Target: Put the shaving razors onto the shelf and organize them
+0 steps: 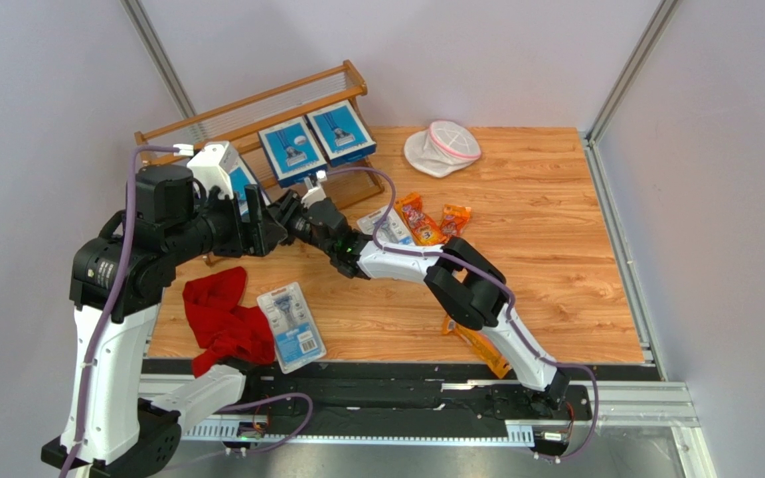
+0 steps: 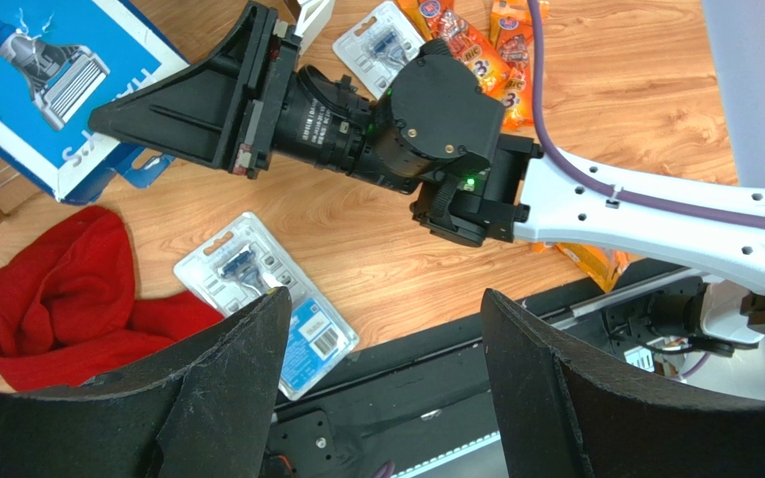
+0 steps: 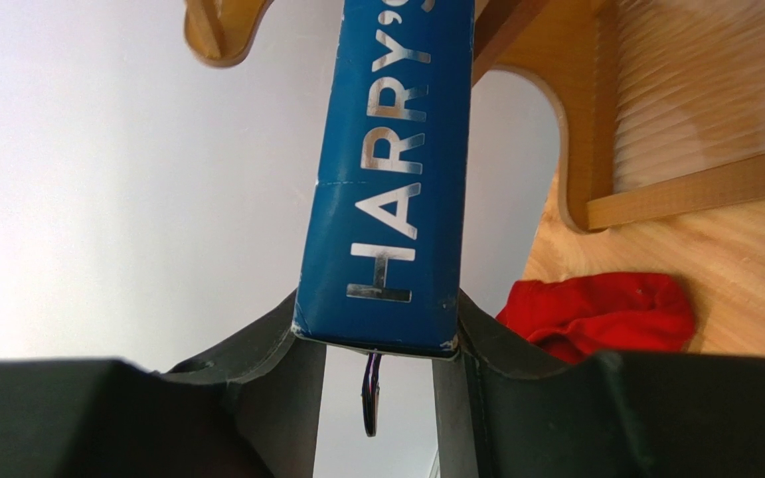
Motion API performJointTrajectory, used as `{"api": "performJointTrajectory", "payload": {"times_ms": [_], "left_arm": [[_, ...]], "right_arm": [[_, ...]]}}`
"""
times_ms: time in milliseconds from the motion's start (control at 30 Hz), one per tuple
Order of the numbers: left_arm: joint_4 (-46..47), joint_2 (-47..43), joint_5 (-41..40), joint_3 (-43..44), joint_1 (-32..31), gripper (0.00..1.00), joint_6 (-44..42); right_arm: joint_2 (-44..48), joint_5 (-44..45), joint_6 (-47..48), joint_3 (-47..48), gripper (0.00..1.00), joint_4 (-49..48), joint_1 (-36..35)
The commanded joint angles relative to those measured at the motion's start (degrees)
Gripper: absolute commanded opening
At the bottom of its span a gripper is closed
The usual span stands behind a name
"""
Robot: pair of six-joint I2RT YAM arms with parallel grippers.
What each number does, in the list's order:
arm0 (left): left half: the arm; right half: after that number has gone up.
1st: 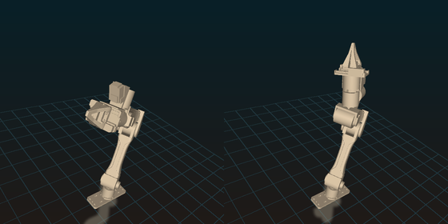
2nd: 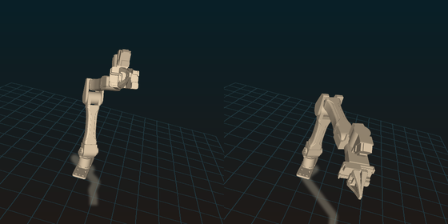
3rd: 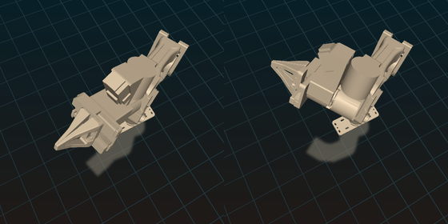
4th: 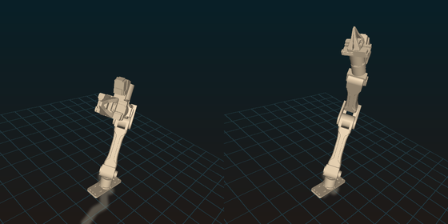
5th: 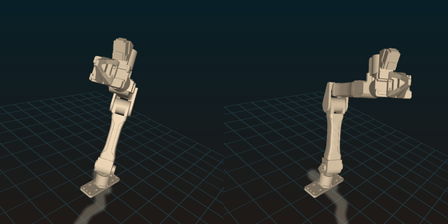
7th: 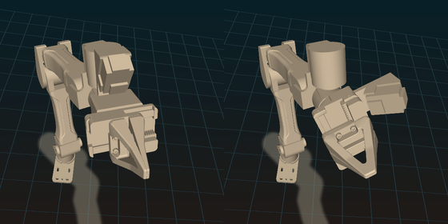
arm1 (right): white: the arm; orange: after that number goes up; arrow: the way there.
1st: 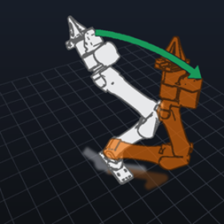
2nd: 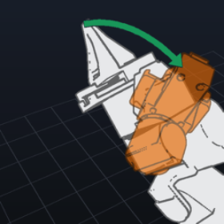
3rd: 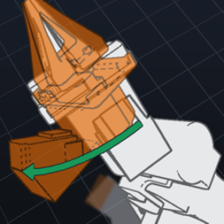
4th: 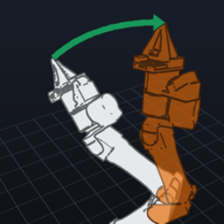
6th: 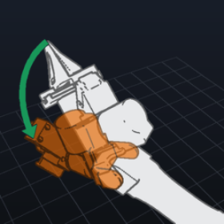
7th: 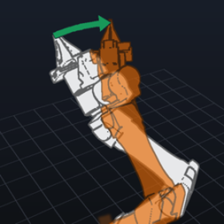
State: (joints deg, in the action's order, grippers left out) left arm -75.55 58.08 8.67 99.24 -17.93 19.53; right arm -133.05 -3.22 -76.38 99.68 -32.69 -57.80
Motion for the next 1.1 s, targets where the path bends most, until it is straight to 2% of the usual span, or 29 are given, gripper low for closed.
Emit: {"api": "performJointTrajectory", "payload": {"times_ms": [0, 267, 767, 833, 867, 1067], "left_arm": [[0.14, -0.95, -0.05, 0.08, 0.36, 0.78, -1.34], [0.23, -1.57, -0.14, -1.24, 0.36, 0.78, -1.6], [-0.21, -2.45, 0.21, -1.95, 0.36, 0.78, -2.13], [-0.3, -2.71, 0.47, -2.03, 0.36, 0.78, -2.04], [-0.3, -2.89, 0.47, -2.12, 0.36, 0.78, -2.04], [-0.39, -3.42, 0.56, -2.65, 0.36, 0.78, -2.04]], "right_arm": [[-1.06, 6.12, -2.28, 4.29, 0.01, -2.91, 0.23], [-4.14, 10.68, -4.92, 9.48, 0.04, 0.78, 0.41], [-6.34, 14.65, -7.03, 14.23, 0.23, 8.69, 1.11], [-6.08, 14.48, -6.5, 13.97, 0.28, 9.4, 1.03], [-5.73, 14.56, -6.07, 13.79, 0.35, 9.48, 1.11], [-3.71, 15.79, -3.61, 13.96, 0.56, 14.05, 1.2]]}}
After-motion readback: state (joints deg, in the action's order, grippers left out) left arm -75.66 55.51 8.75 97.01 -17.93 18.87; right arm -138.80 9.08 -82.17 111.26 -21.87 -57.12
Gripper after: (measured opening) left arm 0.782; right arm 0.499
